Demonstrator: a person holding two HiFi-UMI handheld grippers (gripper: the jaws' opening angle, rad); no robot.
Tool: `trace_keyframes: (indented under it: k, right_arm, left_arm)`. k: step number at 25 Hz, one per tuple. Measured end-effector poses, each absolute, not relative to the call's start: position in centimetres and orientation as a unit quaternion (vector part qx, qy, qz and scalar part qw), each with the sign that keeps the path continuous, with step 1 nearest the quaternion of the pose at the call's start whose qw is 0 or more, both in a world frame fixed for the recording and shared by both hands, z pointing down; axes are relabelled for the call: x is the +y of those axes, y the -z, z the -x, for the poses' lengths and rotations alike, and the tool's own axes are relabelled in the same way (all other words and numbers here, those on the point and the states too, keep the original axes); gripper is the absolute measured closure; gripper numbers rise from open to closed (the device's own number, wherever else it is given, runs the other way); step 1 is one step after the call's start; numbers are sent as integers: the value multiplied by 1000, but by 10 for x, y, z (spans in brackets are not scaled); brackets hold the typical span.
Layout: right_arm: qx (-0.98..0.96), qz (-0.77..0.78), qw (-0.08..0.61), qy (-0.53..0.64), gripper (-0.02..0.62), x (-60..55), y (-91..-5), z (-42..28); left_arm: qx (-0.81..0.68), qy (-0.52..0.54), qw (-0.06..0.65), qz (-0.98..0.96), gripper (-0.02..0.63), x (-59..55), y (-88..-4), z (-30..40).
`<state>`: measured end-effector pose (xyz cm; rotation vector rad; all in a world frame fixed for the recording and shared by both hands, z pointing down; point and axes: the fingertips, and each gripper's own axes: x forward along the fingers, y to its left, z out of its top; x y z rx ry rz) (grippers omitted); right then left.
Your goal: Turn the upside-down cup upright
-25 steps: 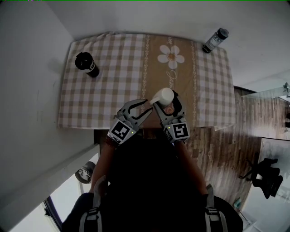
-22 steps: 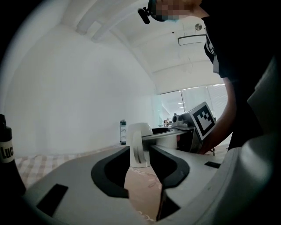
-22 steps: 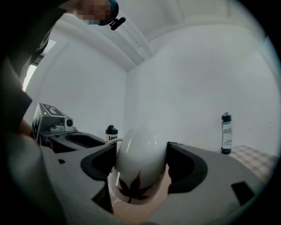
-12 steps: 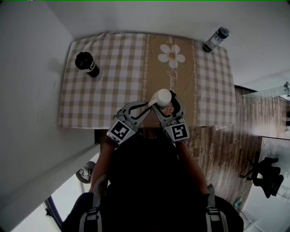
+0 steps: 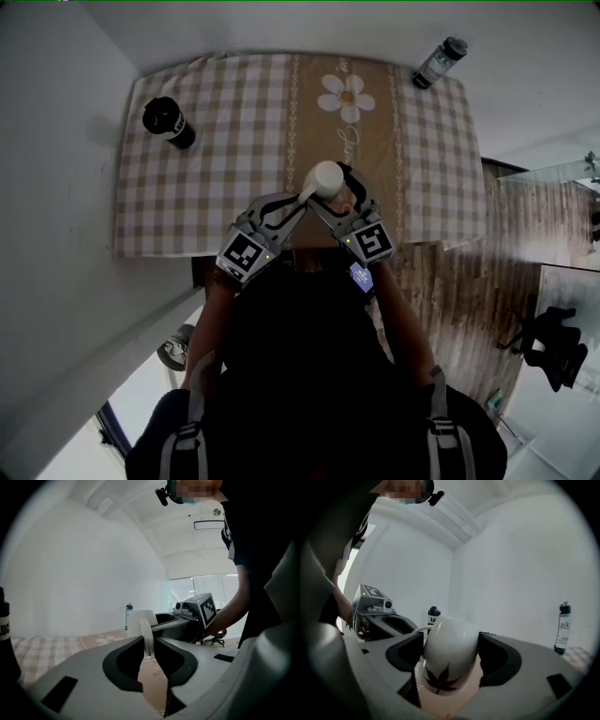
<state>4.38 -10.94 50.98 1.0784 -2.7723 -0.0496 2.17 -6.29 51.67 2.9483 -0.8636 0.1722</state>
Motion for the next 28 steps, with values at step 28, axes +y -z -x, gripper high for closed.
trace_keyframes:
  k: [28]
  right_arm:
    - [-910, -352, 221, -3, 233, -123, -622, -51]
  left_arm:
    - [-297, -183, 87, -933, 541, -85, -630, -23]
